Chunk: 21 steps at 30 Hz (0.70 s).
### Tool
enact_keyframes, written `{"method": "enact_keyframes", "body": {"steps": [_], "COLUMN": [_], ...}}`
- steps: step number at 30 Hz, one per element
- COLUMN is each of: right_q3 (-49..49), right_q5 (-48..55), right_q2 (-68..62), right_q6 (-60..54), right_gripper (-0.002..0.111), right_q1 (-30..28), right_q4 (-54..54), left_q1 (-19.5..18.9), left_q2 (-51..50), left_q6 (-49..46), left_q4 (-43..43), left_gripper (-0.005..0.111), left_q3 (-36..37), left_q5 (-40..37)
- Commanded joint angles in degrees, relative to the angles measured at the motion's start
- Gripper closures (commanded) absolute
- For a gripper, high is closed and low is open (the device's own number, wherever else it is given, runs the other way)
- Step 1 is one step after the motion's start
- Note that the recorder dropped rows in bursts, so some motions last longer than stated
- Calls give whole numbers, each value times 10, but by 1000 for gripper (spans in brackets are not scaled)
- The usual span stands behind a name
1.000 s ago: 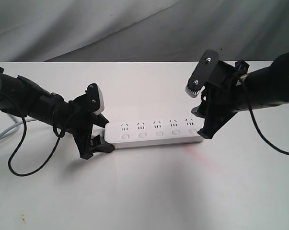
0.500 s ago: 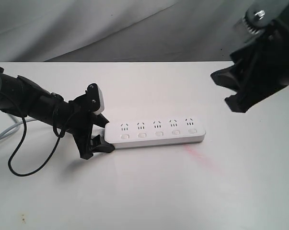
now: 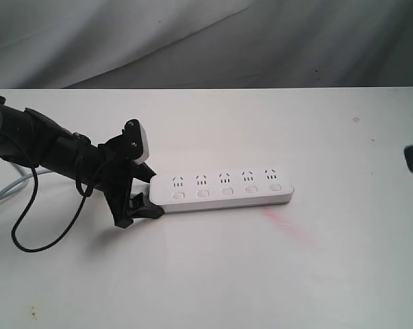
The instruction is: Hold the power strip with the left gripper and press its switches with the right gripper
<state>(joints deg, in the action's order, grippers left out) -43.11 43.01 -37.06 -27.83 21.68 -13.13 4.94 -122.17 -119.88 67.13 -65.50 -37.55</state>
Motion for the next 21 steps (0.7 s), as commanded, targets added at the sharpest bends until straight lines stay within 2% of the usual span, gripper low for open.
{"method": "enact_keyframes", "body": {"steps": [1, 8, 11, 16, 21], "right_q3": [82, 150, 152, 152, 152], "right_q5": [-25, -46, -49, -47, 0], "right_q2": [59, 80, 80, 80, 80], "right_q6": [15, 15, 15, 15, 18], "right_gripper": [59, 61, 73, 106, 108], "right_q1": [-4, -4, -4, -4, -4], "right_q4": [-11, -45, -48, -48, -70], "left_q1": [4, 4, 4, 4, 4], "left_q2": [0, 0, 0, 0, 0], "left_q6": [-1, -1, -1, -1, -1], "left_q4": [-1, -1, -1, -1, -1], "left_gripper": [47, 47, 47, 47, 47], "left_q3": [-1, -1, -1, -1, -1], "left_q5": [3, 3, 3, 3, 3]}}
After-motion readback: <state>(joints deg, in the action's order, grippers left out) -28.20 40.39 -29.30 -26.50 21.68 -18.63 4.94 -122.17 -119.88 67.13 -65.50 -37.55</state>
